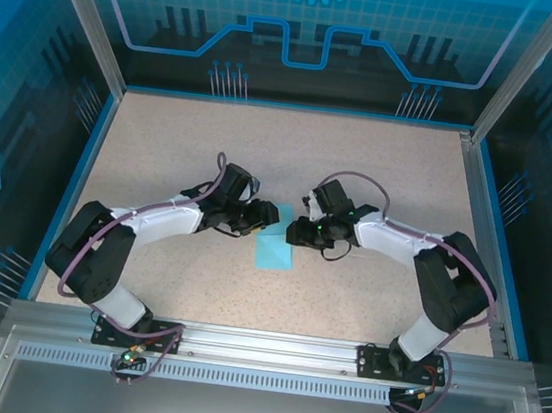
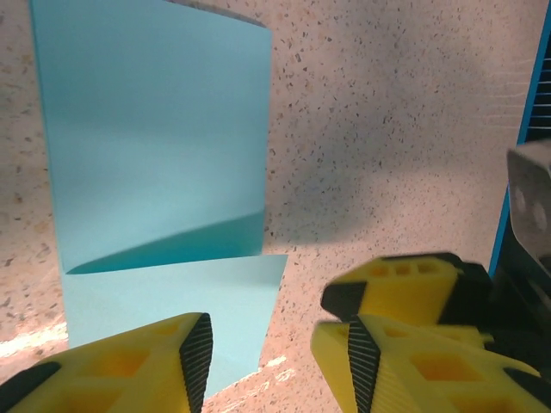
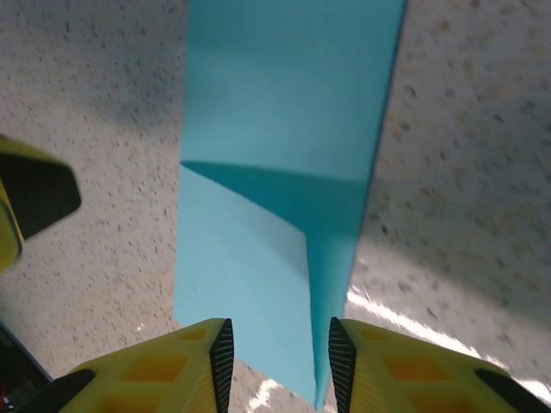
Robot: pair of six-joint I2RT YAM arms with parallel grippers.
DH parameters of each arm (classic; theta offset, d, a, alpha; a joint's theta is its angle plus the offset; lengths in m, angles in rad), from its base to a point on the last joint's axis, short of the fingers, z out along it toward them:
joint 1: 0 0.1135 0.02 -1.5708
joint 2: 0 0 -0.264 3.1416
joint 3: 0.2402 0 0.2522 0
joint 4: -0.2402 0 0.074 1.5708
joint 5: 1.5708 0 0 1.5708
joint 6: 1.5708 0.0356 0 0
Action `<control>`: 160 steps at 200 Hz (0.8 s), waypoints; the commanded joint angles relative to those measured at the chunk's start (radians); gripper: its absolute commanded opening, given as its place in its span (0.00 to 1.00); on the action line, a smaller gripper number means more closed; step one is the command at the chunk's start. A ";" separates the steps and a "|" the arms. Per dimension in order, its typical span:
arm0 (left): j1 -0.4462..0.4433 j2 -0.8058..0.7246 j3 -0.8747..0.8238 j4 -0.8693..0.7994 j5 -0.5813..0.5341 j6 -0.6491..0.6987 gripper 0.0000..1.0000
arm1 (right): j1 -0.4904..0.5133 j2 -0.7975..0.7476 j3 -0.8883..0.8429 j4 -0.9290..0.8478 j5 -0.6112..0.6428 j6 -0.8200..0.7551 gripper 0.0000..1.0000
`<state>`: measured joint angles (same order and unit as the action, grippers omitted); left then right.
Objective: Fold a paper plane with a square sheet of paper (pick it up from the middle)
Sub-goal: Turn over the paper at the center of the table.
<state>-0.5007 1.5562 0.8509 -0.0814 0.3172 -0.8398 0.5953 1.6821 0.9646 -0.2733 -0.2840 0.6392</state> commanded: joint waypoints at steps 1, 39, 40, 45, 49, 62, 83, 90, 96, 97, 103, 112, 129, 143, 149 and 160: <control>0.016 -0.013 -0.043 -0.033 -0.021 -0.024 0.50 | -0.017 0.067 0.065 -0.004 -0.053 -0.029 0.38; 0.023 -0.013 -0.080 -0.002 -0.012 -0.050 0.51 | -0.034 0.120 0.099 -0.015 -0.081 -0.059 0.39; 0.022 -0.013 -0.080 -0.001 -0.012 -0.050 0.51 | -0.034 0.122 0.099 -0.016 -0.083 -0.060 0.39; 0.022 -0.013 -0.082 0.000 -0.010 -0.054 0.51 | -0.034 0.131 0.106 -0.021 -0.086 -0.065 0.39; 0.022 -0.012 -0.085 0.004 -0.009 -0.057 0.51 | -0.034 0.138 0.113 -0.027 -0.088 -0.068 0.39; 0.023 -0.007 -0.097 0.022 0.002 -0.071 0.51 | -0.034 0.162 0.135 -0.052 -0.101 -0.079 0.39; 0.024 0.010 -0.106 0.040 0.020 -0.090 0.50 | -0.034 0.189 0.156 -0.058 -0.137 -0.089 0.37; 0.025 0.013 -0.108 0.045 0.022 -0.094 0.50 | -0.034 0.193 0.158 -0.058 -0.146 -0.092 0.35; 0.024 0.016 -0.111 0.047 0.022 -0.096 0.50 | -0.036 0.196 0.161 -0.061 -0.150 -0.094 0.31; 0.024 0.016 -0.111 0.047 0.022 -0.096 0.50 | -0.036 0.197 0.161 -0.062 -0.149 -0.094 0.30; 0.024 0.017 -0.111 0.050 0.022 -0.096 0.50 | -0.035 0.198 0.161 -0.063 -0.149 -0.093 0.25; 0.025 0.019 -0.111 0.051 0.027 -0.098 0.49 | -0.039 0.201 0.158 -0.060 -0.148 -0.089 0.18; 0.025 0.023 -0.114 0.059 0.044 -0.099 0.49 | -0.050 0.197 0.144 -0.046 -0.139 -0.075 0.10; 0.024 0.029 -0.118 0.075 0.065 -0.095 0.49 | -0.062 0.191 0.125 -0.018 -0.149 -0.060 0.08; 0.025 0.033 -0.118 0.081 0.074 -0.093 0.49 | -0.065 0.189 0.117 -0.004 -0.154 -0.055 0.07; 0.024 0.039 -0.119 0.092 0.089 -0.088 0.49 | -0.069 0.184 0.105 0.010 -0.153 -0.047 0.07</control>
<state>-0.4858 1.5742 0.7486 -0.0250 0.3473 -0.9192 0.5526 1.8679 1.0973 -0.2966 -0.4076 0.5716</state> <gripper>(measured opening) 0.491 0.076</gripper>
